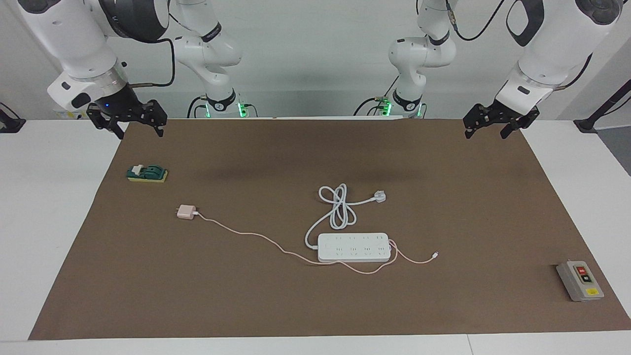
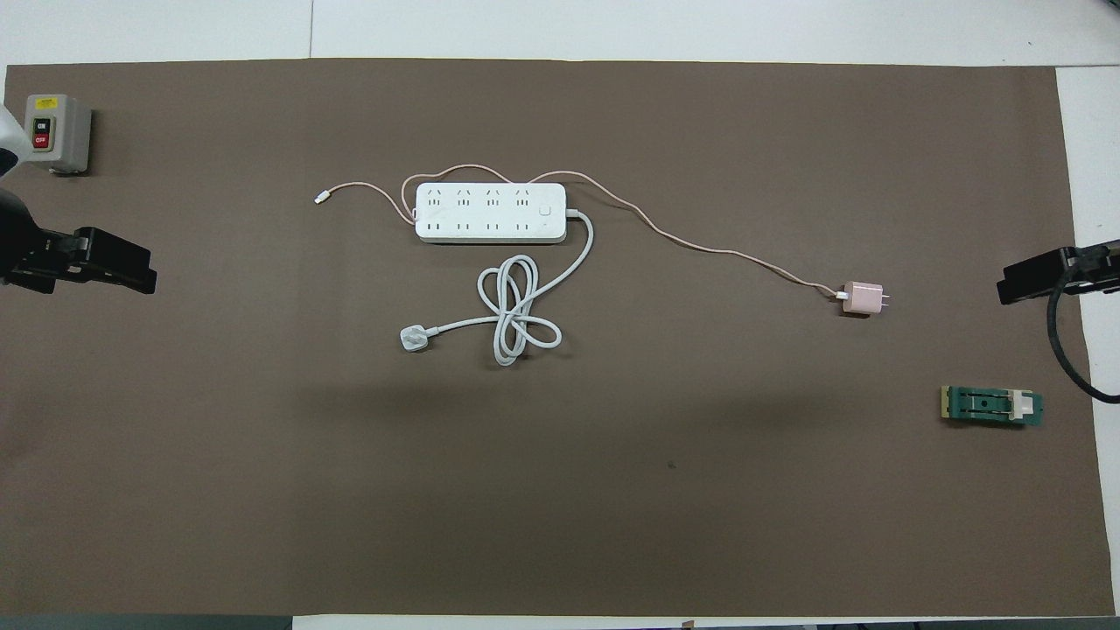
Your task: Plug charger into power strip
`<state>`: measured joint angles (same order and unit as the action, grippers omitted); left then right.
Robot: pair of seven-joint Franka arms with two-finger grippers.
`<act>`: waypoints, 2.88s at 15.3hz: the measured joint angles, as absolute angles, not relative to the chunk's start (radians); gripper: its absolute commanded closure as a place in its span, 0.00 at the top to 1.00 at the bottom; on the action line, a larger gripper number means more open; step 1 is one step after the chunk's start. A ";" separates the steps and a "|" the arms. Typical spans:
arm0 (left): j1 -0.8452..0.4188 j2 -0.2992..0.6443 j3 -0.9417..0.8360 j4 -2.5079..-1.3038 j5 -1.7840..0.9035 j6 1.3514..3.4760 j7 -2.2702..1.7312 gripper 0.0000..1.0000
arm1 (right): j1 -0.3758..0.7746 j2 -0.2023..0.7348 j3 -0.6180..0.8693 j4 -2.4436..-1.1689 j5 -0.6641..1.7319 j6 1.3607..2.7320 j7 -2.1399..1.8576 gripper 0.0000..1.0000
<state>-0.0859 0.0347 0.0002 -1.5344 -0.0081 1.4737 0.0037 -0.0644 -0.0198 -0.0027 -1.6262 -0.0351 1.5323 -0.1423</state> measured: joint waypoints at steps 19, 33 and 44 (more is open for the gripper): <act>-0.086 0.035 0.000 -1.534 -0.008 1.474 0.004 1.00 | -0.125 -0.030 -0.004 -1.698 0.024 1.543 0.179 1.00; -0.086 0.035 0.000 -1.534 -0.008 1.474 0.004 1.00 | -0.277 0.256 -0.004 -1.892 0.521 1.858 0.793 1.00; -0.086 0.035 0.000 -1.534 -0.008 1.474 0.004 1.00 | -0.279 0.413 -0.003 -1.867 0.610 1.890 0.787 1.00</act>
<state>-0.0859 0.0346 0.0002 -1.5344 -0.0081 1.4737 0.0037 -0.2790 0.4129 -0.0027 -1.8668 0.6099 1.8904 0.7875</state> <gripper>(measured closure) 0.000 0.000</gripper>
